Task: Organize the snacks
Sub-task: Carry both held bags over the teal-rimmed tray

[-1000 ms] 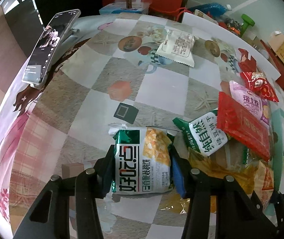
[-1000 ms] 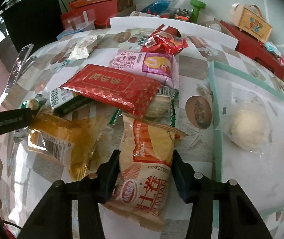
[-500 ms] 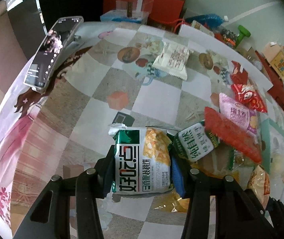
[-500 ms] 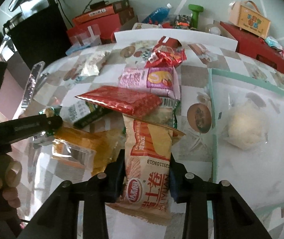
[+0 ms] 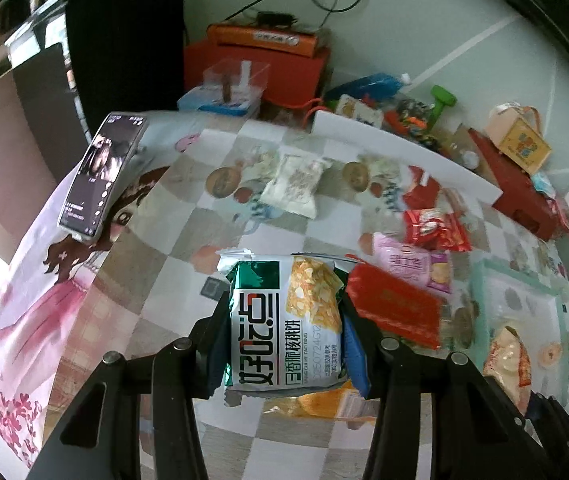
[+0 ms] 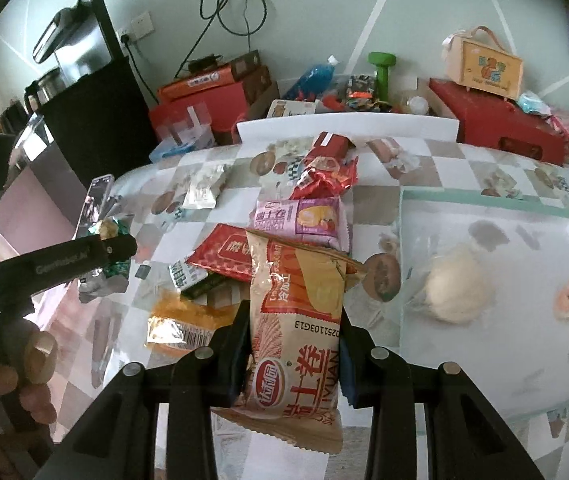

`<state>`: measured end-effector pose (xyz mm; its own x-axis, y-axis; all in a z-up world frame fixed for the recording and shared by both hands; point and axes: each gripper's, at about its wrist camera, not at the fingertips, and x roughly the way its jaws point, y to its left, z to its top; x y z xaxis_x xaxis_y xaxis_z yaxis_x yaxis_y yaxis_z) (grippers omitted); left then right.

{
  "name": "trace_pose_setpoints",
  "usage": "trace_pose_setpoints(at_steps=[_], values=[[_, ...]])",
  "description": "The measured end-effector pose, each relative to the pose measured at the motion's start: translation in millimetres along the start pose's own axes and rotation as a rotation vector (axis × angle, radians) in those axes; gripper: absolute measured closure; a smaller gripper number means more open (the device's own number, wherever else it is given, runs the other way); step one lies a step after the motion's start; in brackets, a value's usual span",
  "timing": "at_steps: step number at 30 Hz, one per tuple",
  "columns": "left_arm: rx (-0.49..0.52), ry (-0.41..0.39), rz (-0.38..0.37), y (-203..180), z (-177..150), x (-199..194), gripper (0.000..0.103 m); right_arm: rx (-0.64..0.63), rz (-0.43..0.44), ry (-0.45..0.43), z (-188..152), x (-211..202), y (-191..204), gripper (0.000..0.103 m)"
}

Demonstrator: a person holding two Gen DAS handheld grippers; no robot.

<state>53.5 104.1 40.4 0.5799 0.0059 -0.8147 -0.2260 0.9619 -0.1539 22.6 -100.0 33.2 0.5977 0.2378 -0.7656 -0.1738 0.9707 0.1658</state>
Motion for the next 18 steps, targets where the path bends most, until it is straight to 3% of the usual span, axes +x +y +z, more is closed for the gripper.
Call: trace_pose_setpoints(at_steps=[9, 18], values=[[0.07, -0.019, -0.041, -31, -1, -9, 0.053, 0.086, -0.026, -0.029, 5, -14, -35, 0.064], [0.171, -0.028, -0.093, -78, -8, -18, 0.053, 0.241, -0.115, -0.092, 8, -46, -105, 0.064]])
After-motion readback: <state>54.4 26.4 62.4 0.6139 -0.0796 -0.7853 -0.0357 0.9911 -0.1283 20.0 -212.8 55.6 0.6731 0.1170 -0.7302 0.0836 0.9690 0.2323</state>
